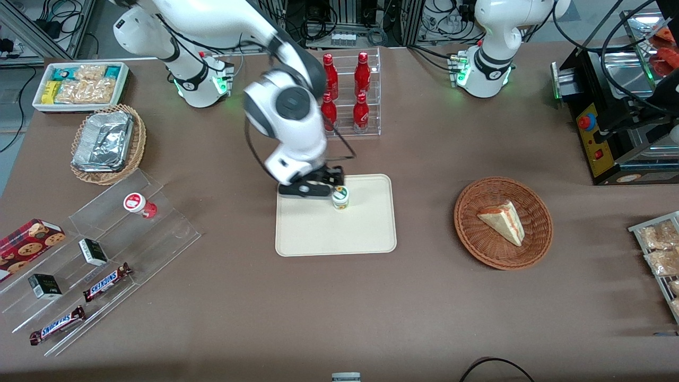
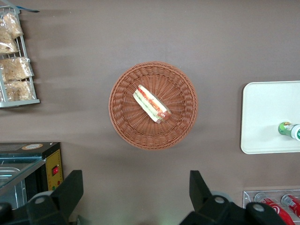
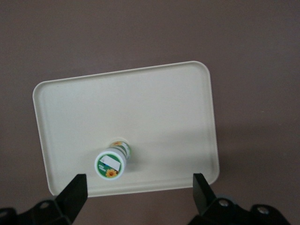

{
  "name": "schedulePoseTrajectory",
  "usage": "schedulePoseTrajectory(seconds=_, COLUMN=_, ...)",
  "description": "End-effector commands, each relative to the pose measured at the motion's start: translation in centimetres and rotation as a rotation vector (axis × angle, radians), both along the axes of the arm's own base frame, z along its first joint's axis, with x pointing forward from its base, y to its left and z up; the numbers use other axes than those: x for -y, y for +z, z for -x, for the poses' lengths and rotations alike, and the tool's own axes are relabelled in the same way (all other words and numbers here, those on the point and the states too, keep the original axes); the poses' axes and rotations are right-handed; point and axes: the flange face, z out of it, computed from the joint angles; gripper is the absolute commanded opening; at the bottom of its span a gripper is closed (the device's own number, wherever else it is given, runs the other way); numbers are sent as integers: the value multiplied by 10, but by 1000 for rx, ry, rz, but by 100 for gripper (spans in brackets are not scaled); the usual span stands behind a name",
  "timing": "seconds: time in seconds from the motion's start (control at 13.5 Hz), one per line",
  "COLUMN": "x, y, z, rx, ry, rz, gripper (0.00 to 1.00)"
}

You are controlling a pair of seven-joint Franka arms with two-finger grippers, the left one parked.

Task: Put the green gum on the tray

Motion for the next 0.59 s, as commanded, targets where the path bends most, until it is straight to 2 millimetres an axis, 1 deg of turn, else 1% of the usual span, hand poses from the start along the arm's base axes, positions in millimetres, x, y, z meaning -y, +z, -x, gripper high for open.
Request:
schedulePoseTrajectory(seconds=0.0, x=72, y=43, z=19, rx=-56, ry=47, rz=16, gripper=100)
schedulePoseTrajectory(seconds=0.15, x=124, y=76, z=12, rx=-89, ry=87, rz=16, gripper=100)
schedulePoseTrajectory(seconds=0.37, x=222, y=98, z=-6, rx=-180, ry=139, rz=-22, gripper=100)
schedulePoseTrajectory(seconds=0.52, x=270, y=112, z=-9, rx=-199, ry=150, rz=-31, gripper=100)
